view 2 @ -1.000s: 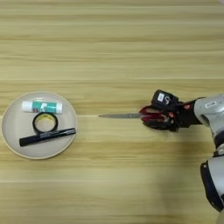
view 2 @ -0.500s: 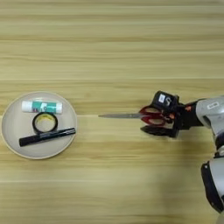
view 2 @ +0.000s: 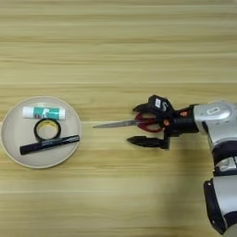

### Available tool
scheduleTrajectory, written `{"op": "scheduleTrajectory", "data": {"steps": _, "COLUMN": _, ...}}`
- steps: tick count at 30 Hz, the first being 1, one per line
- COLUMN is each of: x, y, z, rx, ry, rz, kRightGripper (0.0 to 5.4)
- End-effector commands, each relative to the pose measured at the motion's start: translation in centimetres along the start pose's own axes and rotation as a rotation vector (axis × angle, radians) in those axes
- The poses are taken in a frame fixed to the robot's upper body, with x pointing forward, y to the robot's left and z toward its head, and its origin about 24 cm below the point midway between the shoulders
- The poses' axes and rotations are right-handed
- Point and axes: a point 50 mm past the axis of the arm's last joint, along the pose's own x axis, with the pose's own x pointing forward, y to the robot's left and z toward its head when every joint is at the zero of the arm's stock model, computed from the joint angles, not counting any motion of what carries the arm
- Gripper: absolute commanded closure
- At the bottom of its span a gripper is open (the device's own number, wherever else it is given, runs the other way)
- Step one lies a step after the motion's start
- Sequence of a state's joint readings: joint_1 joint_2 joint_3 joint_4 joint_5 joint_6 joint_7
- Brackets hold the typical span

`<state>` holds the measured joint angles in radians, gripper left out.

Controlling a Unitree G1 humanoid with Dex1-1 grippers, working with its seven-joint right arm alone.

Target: Move the objects on the table

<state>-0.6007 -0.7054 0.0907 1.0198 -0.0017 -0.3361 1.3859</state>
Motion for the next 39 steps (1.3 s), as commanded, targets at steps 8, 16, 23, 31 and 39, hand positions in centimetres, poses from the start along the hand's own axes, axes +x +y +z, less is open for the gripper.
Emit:
{"op": "scheduleTrajectory", "data": {"steps": 8, "x": -1.3, "y": -1.6, "z": 4.0, "rx": -0.106, "ry": -0.135, "rz": -0.086, "kRightGripper": 0.03}}
{"op": "scheduleTrajectory", "data": {"steps": 16, "x": -0.4, "y": -1.2, "z": 5.5, "rx": -0.147, "ry": -0.206, "rz": -0.08, "kRightGripper": 0.03}}
{"op": "scheduleTrajectory", "data": {"steps": 23, "x": 0.2, "y": -0.6, "z": 6.5, "rx": -0.172, "ry": -0.235, "rz": -0.055, "kRightGripper": 0.03}}
{"op": "scheduleTrajectory", "data": {"steps": 31, "x": 0.9, "y": 0.8, "z": 7.9, "rx": -0.228, "ry": -0.258, "rz": 0.01, "kRightGripper": 0.03}}
{"op": "scheduleTrajectory", "data": {"steps": 39, "x": 1.4, "y": 1.9, "z": 9.6, "rx": -0.27, "ry": -0.266, "rz": 0.035, "kRightGripper": 0.03}}
